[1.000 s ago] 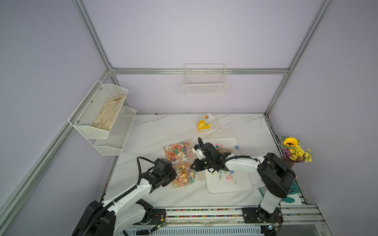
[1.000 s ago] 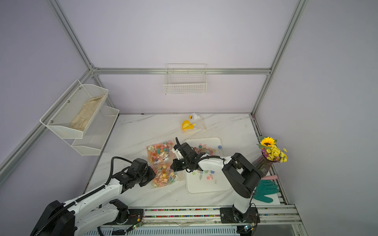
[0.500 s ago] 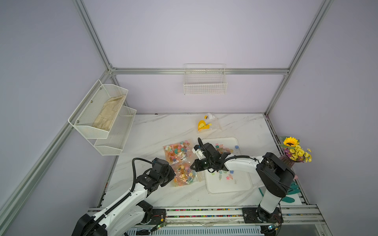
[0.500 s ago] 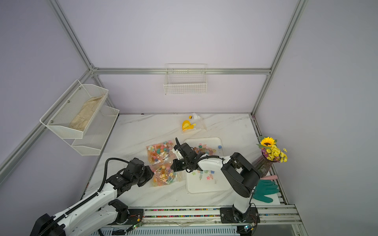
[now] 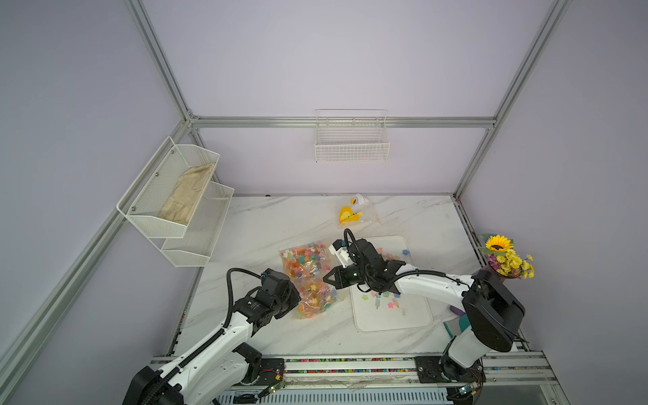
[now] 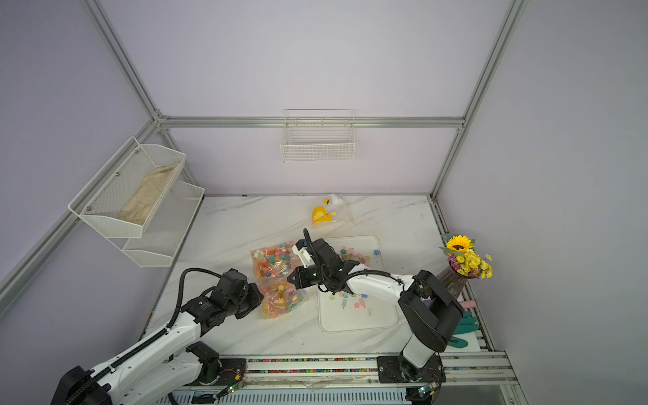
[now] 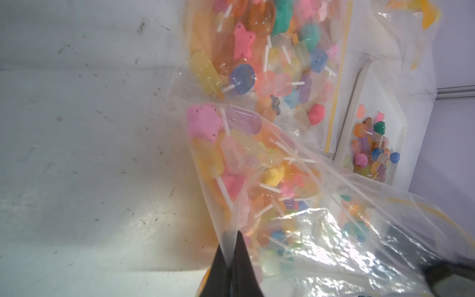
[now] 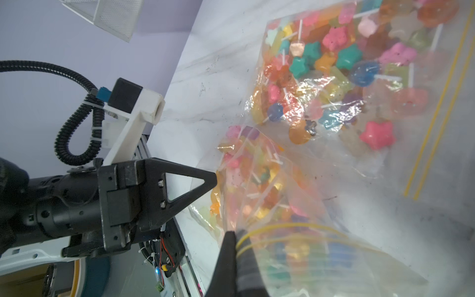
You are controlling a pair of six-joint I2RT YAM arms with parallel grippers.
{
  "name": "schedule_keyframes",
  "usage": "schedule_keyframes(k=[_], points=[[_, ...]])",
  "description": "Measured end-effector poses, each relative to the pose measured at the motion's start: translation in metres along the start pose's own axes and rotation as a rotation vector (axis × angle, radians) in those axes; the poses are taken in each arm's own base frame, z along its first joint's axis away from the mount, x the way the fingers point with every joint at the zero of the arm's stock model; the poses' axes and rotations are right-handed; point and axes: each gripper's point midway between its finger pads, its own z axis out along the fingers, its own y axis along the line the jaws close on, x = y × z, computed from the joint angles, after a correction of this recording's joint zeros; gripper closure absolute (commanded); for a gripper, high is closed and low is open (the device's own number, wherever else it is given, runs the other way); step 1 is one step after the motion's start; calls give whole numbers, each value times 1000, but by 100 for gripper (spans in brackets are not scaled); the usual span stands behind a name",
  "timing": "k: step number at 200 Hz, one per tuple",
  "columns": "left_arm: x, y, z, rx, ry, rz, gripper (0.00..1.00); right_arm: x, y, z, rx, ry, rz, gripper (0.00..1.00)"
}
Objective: Pour candies out of the ziploc bag
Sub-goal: 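Pick up the ziploc bag from the center of the board, then pour the candies out of the ziploc bag onto the tray.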
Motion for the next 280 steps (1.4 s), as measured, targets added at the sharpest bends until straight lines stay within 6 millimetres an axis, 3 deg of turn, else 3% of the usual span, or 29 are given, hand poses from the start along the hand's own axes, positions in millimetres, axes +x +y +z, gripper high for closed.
schedule_keyframes(k=[75,138,161,187,233,280], points=[[-17,-37,-19,84,-36,45,100,-19,20,-21,-27,-76,-31,100],[-12,-41,-4,72,18,53,100,-32,29,-37,-21,-139,-28,100],[-15,-55,1,85,34,69,100,-37,29,-46,-7,-164,-11,100],[-26,-83,5,126,37,93,100,-47,20,-61,22,-214,27,100],[-35,-130,20,201,81,139,100,-59,-14,-107,100,-337,129,100],[-37,-166,35,247,122,193,100,-48,-51,-126,180,-370,242,100]])
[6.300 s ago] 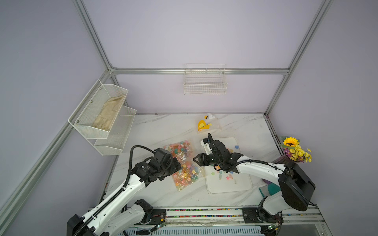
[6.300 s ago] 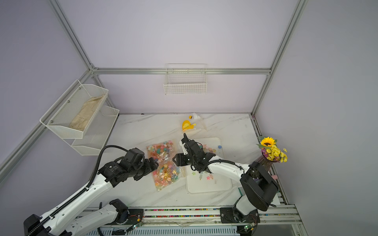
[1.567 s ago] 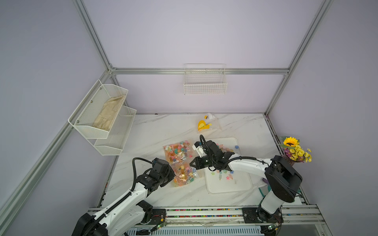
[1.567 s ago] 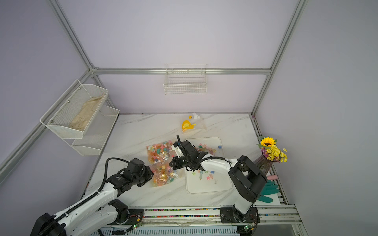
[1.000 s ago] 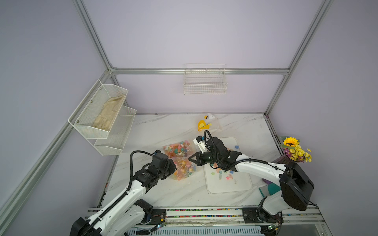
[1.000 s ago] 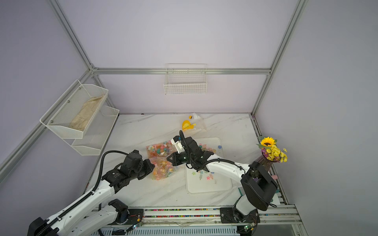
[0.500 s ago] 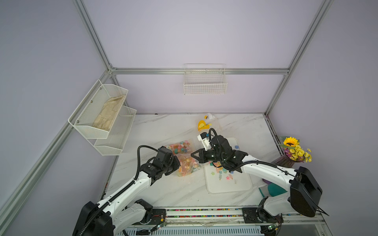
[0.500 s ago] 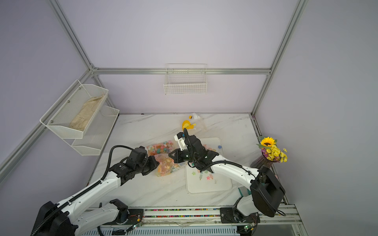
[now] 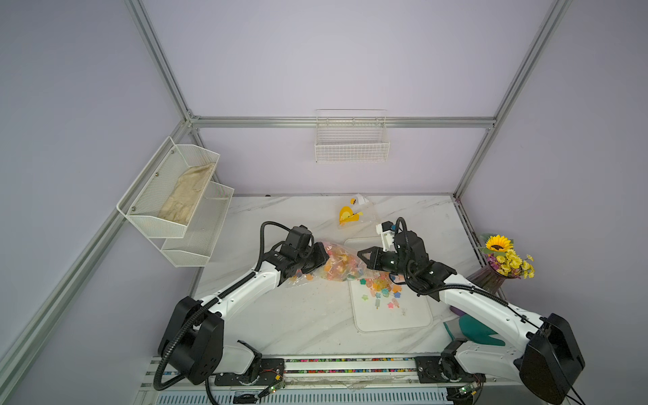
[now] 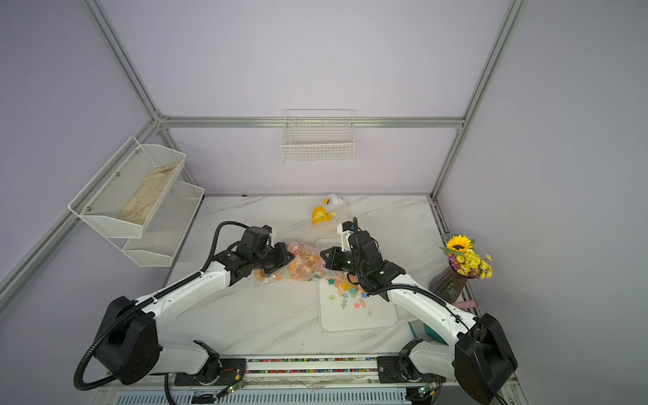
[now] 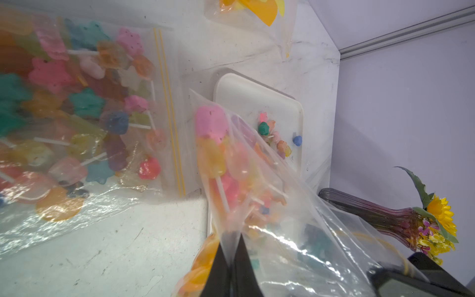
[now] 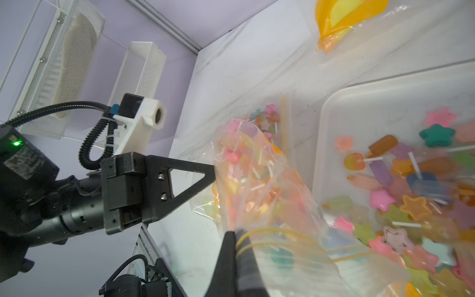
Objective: Pour candies out of the ziploc bag
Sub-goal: 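Pour the candies out of the ziploc bag onto the tray.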
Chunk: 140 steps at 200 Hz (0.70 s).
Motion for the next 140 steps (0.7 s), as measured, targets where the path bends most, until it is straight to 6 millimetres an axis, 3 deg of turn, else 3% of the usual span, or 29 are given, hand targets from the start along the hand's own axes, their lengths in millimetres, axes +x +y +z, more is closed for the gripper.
schedule_keyframes(k=[66,140], points=[[1,-18,31,2,69,40,100,-3,-35,-5,94,-24,80,100],[-17,-65,15,60,53,120,100,-7,-58,-17,146,-75,134,100]])
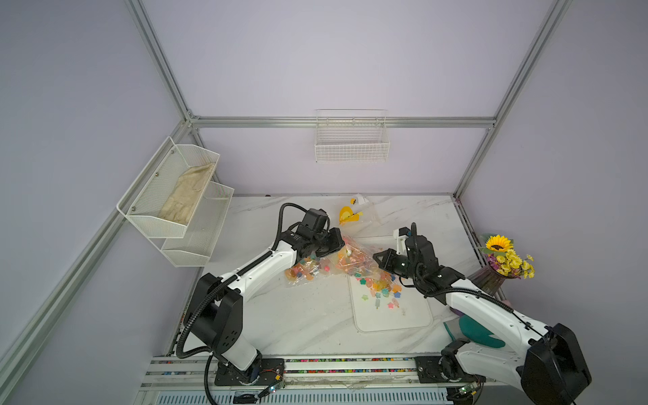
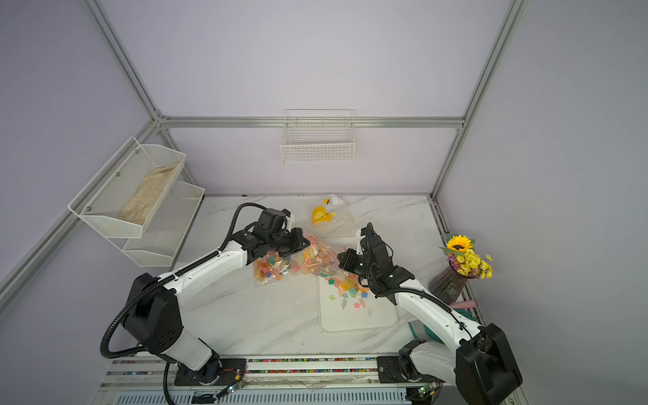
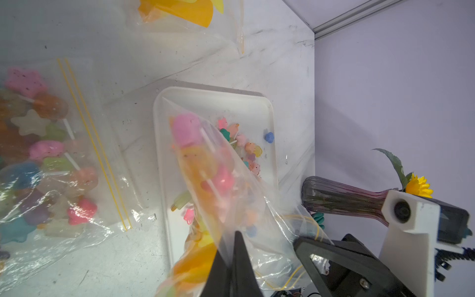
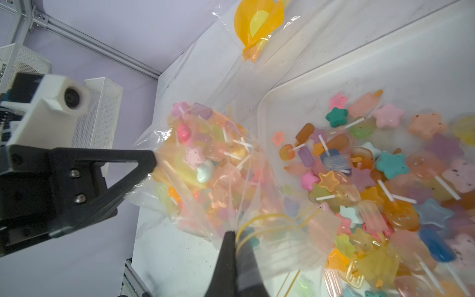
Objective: Pour candies out of the ziploc bag
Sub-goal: 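Pour the candies out of the ziploc bag onto the tray.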
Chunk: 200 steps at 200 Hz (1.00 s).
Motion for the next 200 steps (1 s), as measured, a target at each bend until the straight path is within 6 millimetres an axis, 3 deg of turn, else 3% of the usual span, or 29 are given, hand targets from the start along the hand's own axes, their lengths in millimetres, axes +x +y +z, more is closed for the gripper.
schedule_keyframes(k=[89,126,158,200], points=[[14,-1,10,-39,66,28,100,8,-19,-4,39,-10,25,100],[11,-12,7,-22,68,42,100,10,-25,-4,49,-9,33,100],[10,-20,4,-10,69,59,100,8,-25,-8,44,-30,39,100],[17,-16,4,-31,90,75,100,10,-26,-13,36,-40,45,100]])
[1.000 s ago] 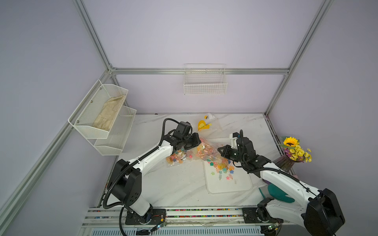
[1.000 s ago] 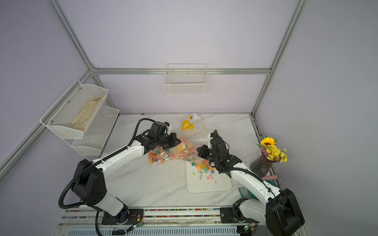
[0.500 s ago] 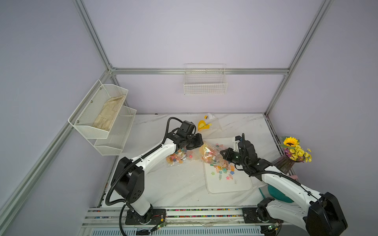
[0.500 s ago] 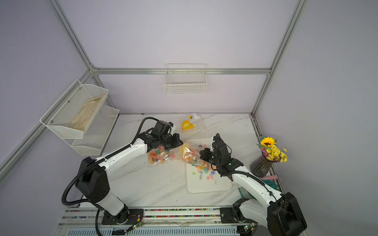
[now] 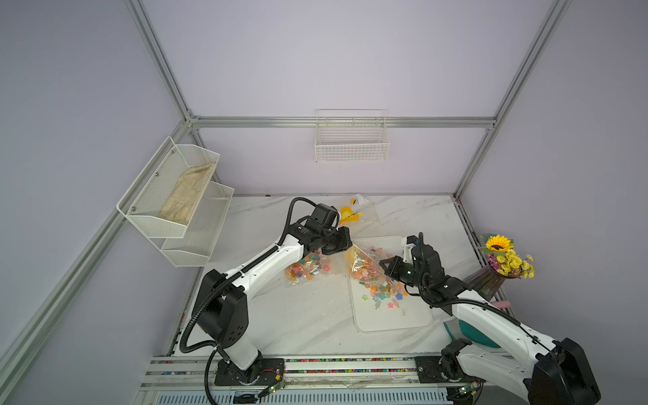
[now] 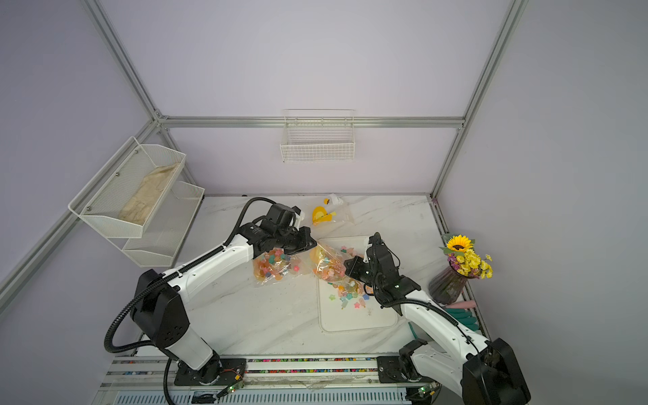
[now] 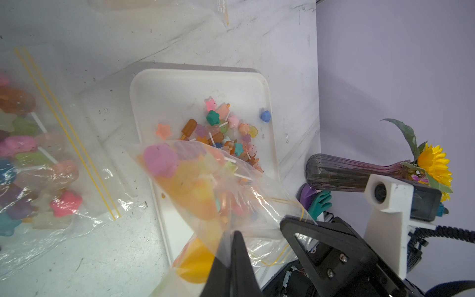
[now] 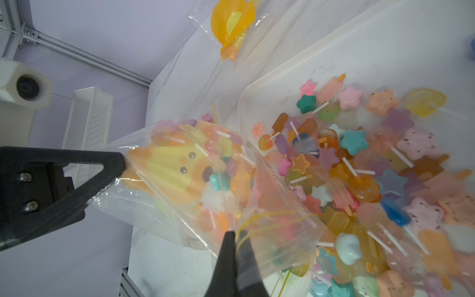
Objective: Pour candies out of the ziploc bag
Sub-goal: 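Pour the candies out of the ziploc bag onto the tray.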
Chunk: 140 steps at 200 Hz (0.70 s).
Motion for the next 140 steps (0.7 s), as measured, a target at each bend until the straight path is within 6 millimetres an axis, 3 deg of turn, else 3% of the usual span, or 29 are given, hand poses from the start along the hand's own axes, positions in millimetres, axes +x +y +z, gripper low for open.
schedule_keyframes(k=[87,140], points=[[10,-2,0,-28,11,28,100,8,-7,-2,6,11,11,100],[14,-21,-7,-15,18,54,100,14,-14,-1,11,25,17,100]])
